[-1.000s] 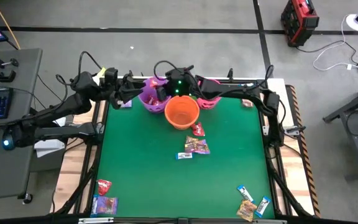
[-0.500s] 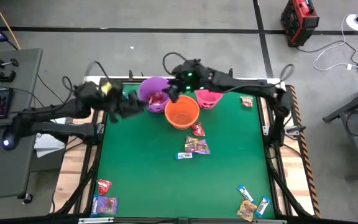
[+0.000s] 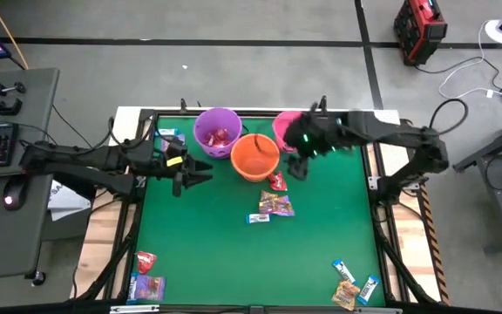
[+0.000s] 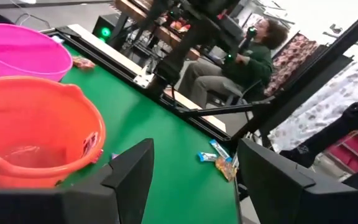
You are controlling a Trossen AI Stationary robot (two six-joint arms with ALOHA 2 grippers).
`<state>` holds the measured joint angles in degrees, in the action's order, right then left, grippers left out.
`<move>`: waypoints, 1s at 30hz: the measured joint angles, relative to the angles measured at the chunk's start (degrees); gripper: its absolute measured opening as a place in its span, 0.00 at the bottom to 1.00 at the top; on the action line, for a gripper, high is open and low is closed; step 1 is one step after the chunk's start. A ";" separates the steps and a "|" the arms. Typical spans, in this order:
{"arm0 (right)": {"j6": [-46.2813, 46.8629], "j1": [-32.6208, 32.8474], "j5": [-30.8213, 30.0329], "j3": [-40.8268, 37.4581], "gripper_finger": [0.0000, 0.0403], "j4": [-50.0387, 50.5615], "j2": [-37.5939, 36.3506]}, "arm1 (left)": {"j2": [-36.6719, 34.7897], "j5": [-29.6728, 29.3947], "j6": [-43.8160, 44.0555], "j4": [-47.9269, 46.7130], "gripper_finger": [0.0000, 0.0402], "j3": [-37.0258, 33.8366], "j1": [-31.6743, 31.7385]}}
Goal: Sort candy by brand, put in halloween buckets
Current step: Put the red candy into the purple bucket
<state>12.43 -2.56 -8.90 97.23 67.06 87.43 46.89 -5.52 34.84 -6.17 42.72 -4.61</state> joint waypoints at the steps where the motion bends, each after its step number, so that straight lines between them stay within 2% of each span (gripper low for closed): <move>1: 1.50 1.81 -1.29 -2.16 0.63 -0.27 -1.13 | -0.01 -0.03 -0.01 0.03 0.55 0.00 0.03; 3: 6.13 4.93 -3.57 -9.34 0.63 -2.31 -3.99 | -0.01 -0.13 -0.01 0.00 0.55 0.00 0.03; 6: 14.76 8.39 -4.18 -24.65 0.63 -9.67 -9.70 | -0.01 -0.11 0.00 -0.04 0.55 0.00 0.03; 10: 25.57 10.03 -4.36 -43.60 0.63 -28.37 -14.68 | -0.01 -0.60 0.25 -0.05 0.55 0.00 0.05; 15: 23.30 7.95 -8.85 -56.94 0.63 -52.93 -11.86 | -0.01 -2.84 0.01 -0.01 0.55 0.00 0.09; 20: 15.48 4.63 -10.22 -59.35 0.63 -63.75 -4.77 | -0.01 -3.52 0.06 -0.03 0.55 0.00 0.08; 26: 6.06 2.61 -9.37 -55.72 0.63 -67.08 2.70 | -0.01 -4.29 0.45 -0.05 0.55 0.00 0.08; 30: 4.60 1.87 -8.72 -54.14 0.63 -67.03 6.93 | -0.01 -5.57 0.47 -0.16 0.55 0.00 0.08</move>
<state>17.03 -0.69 -17.62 43.08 0.03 94.36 46.87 -11.09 35.31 -6.33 42.72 -4.54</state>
